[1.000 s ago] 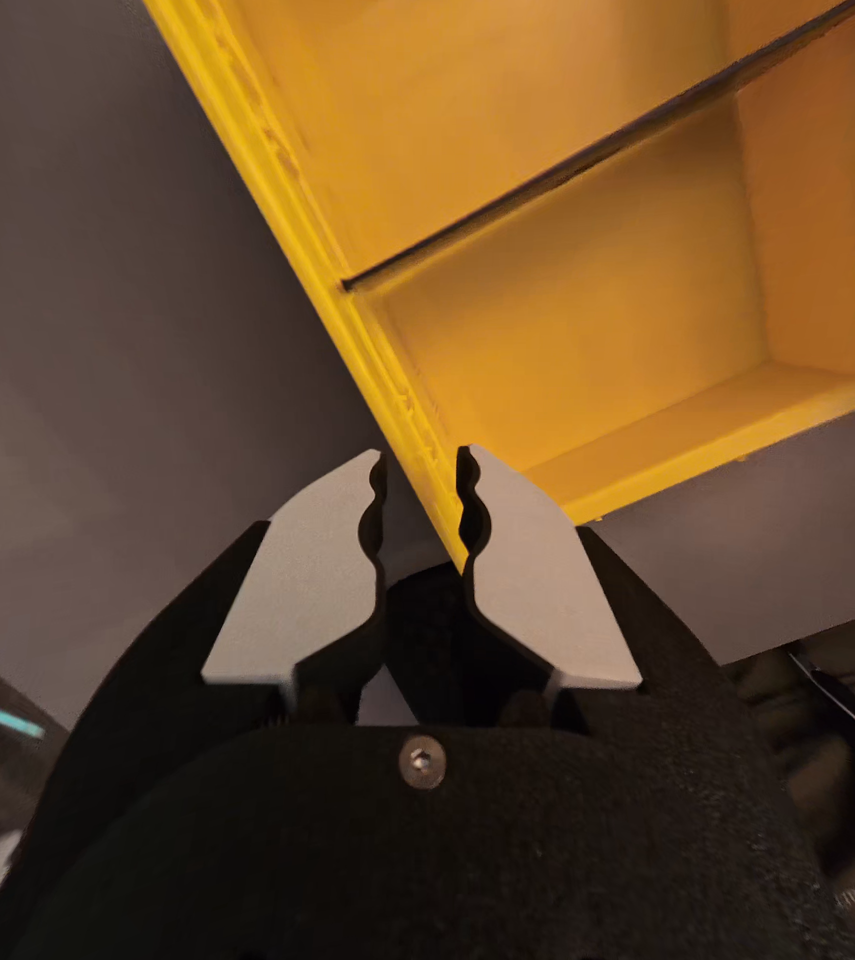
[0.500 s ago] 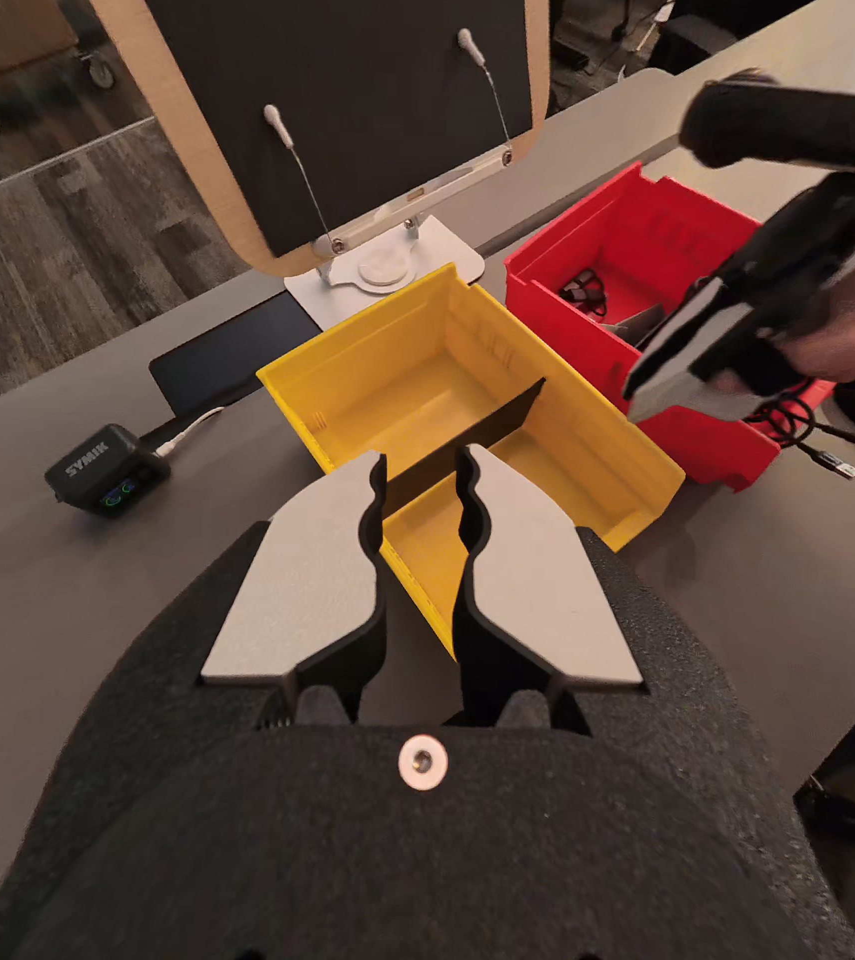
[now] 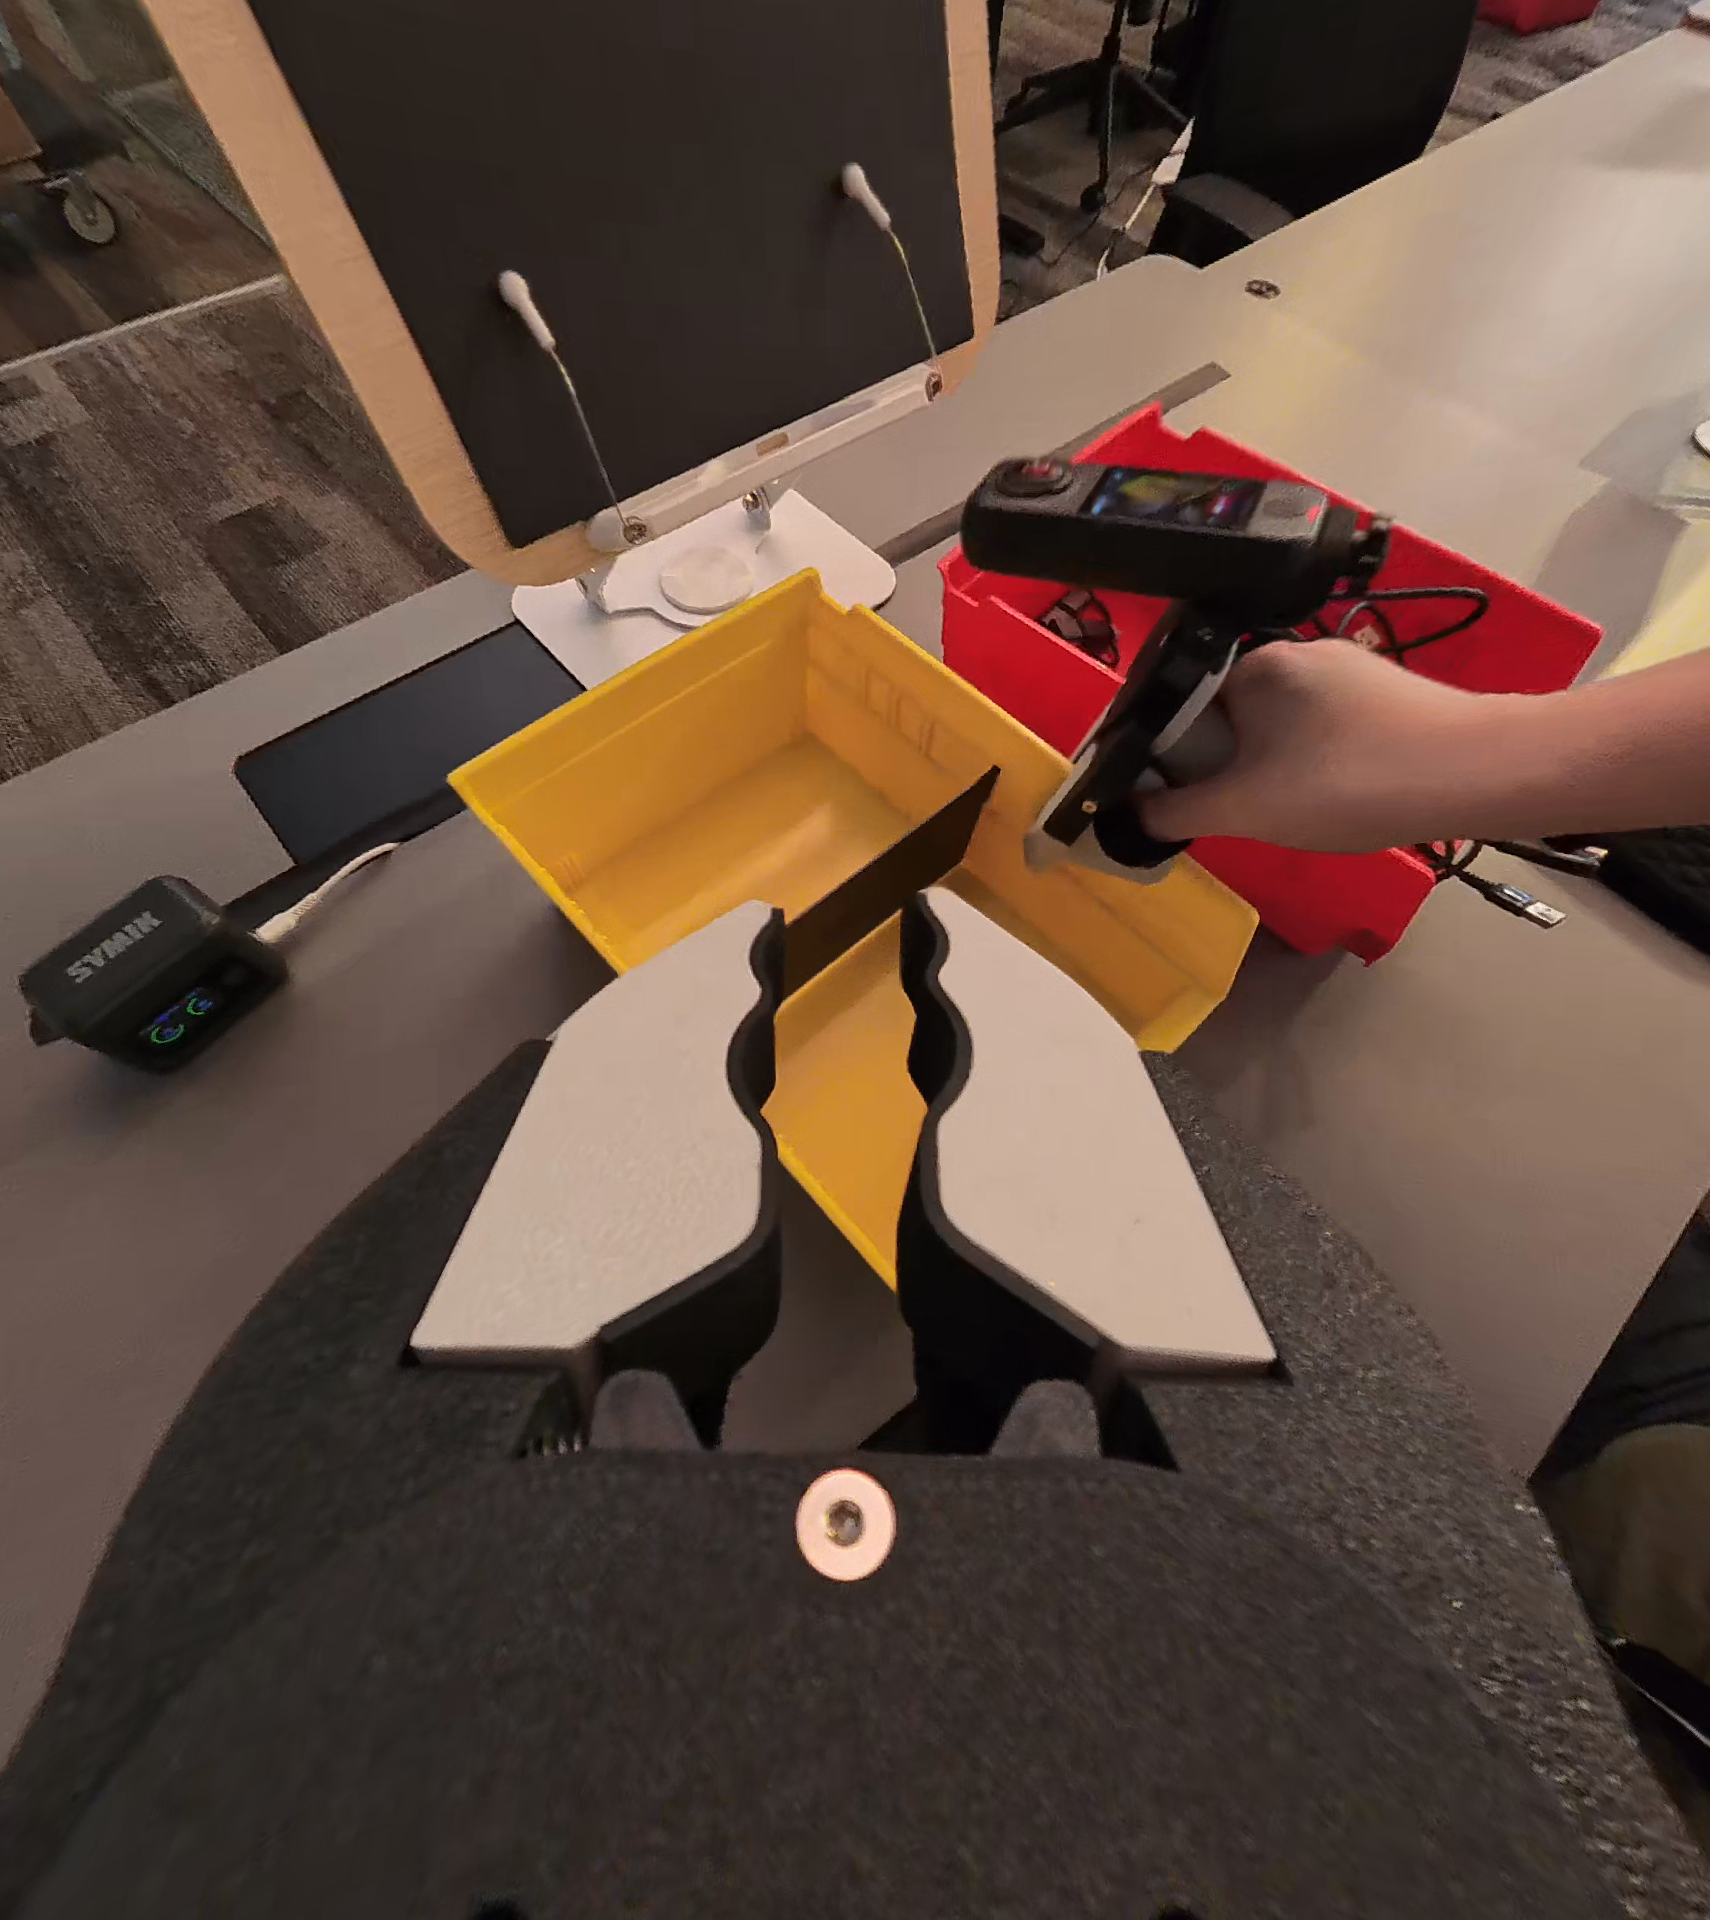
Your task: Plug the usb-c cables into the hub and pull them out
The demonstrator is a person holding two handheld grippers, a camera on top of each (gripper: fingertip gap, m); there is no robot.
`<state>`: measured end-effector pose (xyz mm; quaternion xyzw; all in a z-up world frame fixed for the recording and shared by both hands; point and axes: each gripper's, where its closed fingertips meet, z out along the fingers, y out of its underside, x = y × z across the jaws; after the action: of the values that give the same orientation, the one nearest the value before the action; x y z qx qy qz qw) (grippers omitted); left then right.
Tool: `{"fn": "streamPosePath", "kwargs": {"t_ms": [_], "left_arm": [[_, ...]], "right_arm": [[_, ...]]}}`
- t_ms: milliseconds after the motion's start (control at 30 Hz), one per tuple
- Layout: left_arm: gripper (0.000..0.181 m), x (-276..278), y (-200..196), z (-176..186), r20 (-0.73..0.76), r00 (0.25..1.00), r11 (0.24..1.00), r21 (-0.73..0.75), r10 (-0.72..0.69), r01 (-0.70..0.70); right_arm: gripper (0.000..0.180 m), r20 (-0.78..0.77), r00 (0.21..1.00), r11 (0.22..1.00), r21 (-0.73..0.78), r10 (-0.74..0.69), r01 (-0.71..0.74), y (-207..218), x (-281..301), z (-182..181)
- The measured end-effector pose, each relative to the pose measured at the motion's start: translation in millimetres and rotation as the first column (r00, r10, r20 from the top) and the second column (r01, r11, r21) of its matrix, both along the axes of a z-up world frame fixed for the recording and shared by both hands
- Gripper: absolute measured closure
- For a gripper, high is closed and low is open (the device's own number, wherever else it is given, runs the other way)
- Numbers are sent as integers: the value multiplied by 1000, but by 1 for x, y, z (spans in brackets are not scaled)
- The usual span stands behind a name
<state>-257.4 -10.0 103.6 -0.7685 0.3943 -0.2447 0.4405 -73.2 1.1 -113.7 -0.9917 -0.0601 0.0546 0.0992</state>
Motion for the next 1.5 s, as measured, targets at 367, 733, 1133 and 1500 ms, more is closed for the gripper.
{"fn": "streamPosePath", "kwargs": {"t_ms": [367, 733, 1133, 1500], "left_arm": [[167, -19, -1, 19, 93, 994, 998, 46, 49, -53], [172, -36, -49, 66, 248, 968, 968, 229, 45, -103], [160, 71, -76, 60, 251, 919, 945, 202, -305, 259], [134, 264, -38, -94, 245, 911, 874, -283, -331, 394]], "right_arm": [[173, -115, 993, 991, -131, -24, 9, 17, -3, -5], [174, -302, 938, 968, -127, 171, -218, 6, -17, 74], [174, -257, 965, 993, 88, -57, 82, -69, 258, 218], [175, -171, 884, 891, 60, -436, 451, -145, 463, 133]]}}
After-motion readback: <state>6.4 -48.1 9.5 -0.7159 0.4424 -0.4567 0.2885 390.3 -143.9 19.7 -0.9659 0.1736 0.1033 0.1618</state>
